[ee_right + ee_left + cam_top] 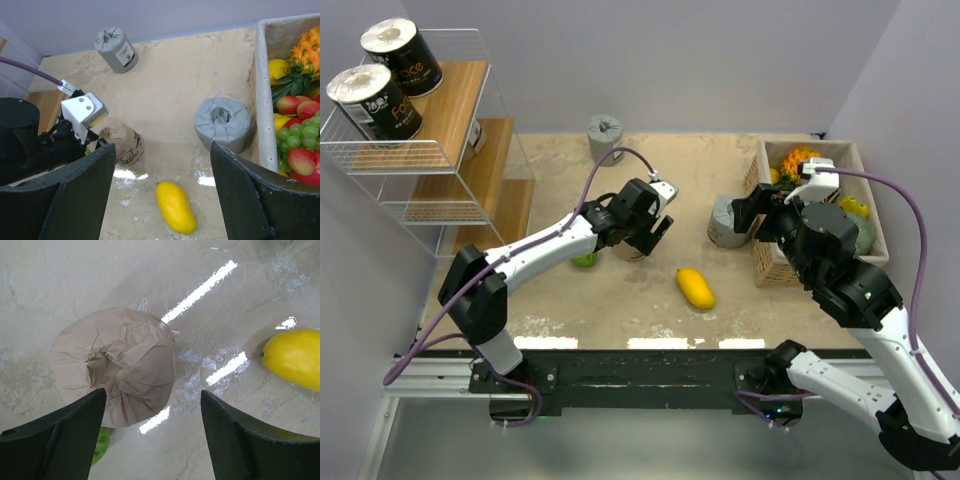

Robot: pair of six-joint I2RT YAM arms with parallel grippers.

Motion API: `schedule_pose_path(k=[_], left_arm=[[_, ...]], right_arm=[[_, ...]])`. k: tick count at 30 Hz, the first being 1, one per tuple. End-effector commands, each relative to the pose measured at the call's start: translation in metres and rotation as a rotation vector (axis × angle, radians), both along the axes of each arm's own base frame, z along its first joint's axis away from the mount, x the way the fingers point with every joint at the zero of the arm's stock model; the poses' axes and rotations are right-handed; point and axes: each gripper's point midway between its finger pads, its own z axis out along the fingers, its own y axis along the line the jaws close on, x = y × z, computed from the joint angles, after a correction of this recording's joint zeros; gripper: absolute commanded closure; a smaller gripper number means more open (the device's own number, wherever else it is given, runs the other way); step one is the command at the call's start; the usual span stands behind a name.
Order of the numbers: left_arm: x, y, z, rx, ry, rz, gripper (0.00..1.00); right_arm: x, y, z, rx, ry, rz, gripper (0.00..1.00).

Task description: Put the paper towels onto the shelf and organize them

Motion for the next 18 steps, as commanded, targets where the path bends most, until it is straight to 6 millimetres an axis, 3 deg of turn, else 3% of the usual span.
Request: schedule_pose_path(k=[1, 10, 14, 18], left_arm=[[0.014, -0.017, 0.011, -0.053, -0.075, -0.04, 0.2], [0.014, -0.009, -0.029, 0.035, -0.024, -0.017, 0.24], [0.015, -0.008, -0.036, 0.048, -0.022, -0.016, 0.31], [0.018, -0.002, -0.031, 0.059, -0.043, 0.013, 0.43]], right_arm=[[0.002, -0.008, 0.008, -0.022, -0.02, -0.033, 0.2], [0.0, -0.009, 0.0, -0.016, -0.012, -0.035, 0.2], [0.001, -0.008, 0.002, -0.011, -0.018, -0.032, 0.2], [0.002, -0.006, 0.004, -0.004, -0.024, -0.031, 0.2]])
